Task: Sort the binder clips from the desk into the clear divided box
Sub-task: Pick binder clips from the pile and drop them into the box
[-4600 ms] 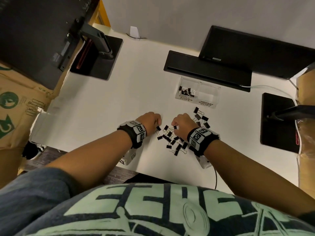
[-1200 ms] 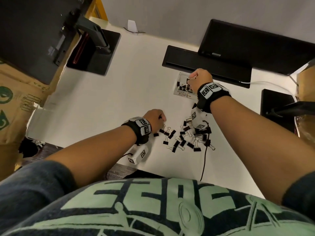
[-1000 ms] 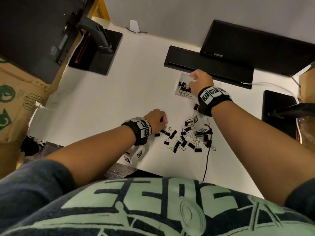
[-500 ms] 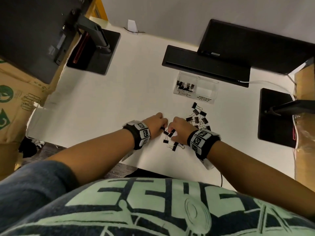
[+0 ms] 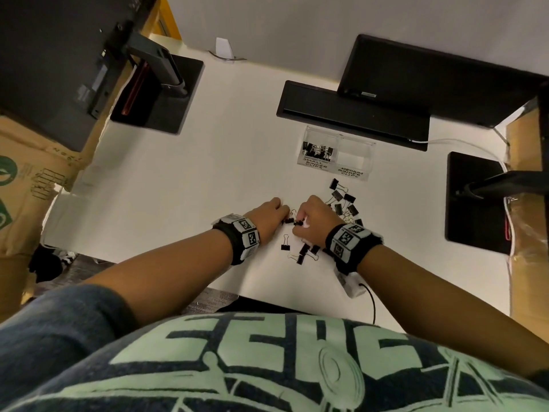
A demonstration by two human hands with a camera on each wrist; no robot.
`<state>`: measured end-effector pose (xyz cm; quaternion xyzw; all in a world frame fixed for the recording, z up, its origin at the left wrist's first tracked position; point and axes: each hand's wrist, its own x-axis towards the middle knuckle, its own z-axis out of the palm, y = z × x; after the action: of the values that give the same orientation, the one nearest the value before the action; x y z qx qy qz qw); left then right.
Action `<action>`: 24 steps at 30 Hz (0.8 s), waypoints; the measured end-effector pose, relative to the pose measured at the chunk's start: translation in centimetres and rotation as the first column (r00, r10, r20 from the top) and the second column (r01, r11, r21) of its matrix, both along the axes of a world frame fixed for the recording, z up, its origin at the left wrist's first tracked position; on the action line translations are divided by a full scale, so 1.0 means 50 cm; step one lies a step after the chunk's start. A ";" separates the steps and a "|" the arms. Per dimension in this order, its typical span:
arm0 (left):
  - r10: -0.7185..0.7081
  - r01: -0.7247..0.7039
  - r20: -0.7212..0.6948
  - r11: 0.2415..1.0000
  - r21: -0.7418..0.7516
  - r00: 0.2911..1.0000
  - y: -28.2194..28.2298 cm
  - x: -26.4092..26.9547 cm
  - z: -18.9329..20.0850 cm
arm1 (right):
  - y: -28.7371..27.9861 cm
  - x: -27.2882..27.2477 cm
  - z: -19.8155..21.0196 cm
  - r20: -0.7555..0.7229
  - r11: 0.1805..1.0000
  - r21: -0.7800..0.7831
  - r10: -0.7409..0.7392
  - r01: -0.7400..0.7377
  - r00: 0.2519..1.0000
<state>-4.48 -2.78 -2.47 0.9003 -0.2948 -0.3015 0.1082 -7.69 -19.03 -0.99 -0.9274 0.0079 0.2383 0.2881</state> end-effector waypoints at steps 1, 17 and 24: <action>0.031 -0.031 -0.009 0.999 -0.022 0.999 0.000 0.001 -0.004 | -0.006 0.010 0.010 -0.006 0.997 0.026 -0.074 0.074 0.997; 0.430 -0.451 -0.136 0.849 -0.275 0.893 -0.050 0.122 0.075 | -0.106 0.251 0.085 0.191 0.937 -0.055 -0.329 0.345 0.925; 0.446 -0.438 -0.072 0.815 -0.379 0.892 -0.133 0.220 0.125 | -0.103 0.195 0.081 0.217 0.928 0.029 -0.369 0.372 0.903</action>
<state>6.54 -9.41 3.77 0.9078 -0.1323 -0.1951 0.3467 2.05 -24.19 3.06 -0.9314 0.1539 0.0756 0.3210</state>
